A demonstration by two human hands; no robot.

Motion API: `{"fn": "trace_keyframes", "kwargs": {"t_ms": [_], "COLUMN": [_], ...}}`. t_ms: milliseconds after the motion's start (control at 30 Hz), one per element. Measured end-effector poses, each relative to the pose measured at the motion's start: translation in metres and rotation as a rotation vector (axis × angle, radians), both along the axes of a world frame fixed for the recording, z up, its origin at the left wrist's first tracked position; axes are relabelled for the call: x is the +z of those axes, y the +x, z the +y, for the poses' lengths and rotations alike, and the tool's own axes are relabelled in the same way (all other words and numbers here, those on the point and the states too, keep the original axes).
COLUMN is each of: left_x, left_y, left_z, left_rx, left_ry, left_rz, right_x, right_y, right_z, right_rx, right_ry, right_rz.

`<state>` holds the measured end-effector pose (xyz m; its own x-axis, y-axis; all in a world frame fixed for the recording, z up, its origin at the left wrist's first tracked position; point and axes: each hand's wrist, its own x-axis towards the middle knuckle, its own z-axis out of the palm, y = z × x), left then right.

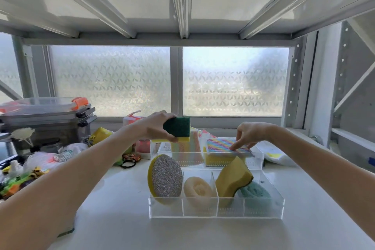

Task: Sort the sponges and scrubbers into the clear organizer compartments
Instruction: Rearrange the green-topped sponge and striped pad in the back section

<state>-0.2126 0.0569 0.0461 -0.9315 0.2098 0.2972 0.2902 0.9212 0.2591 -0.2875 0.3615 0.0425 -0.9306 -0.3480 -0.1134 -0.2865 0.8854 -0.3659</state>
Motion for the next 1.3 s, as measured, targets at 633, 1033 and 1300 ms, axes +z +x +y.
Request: {"fn": "trace_keyframes", "kwargs": {"t_ms": [633,1033,1300], "left_x": [0.009,0.012,0.004], "left_y": [0.029,0.038,0.039], "left_z": [-0.017,-0.033,-0.045], "left_rx": [0.128,0.111,0.111], "left_ry": [0.147,0.264,0.279], "left_rz": [0.104,0.111,0.086], "right_x": [0.005,-0.006,-0.017], "right_y": [0.009,0.041,0.033], "right_z": [0.021,-0.086,-0.115], "right_rx": [0.05,0.218,0.117], "right_ry": [-0.457,-0.743,-0.303], "right_rz": [0.012,-0.413,-0.108]}}
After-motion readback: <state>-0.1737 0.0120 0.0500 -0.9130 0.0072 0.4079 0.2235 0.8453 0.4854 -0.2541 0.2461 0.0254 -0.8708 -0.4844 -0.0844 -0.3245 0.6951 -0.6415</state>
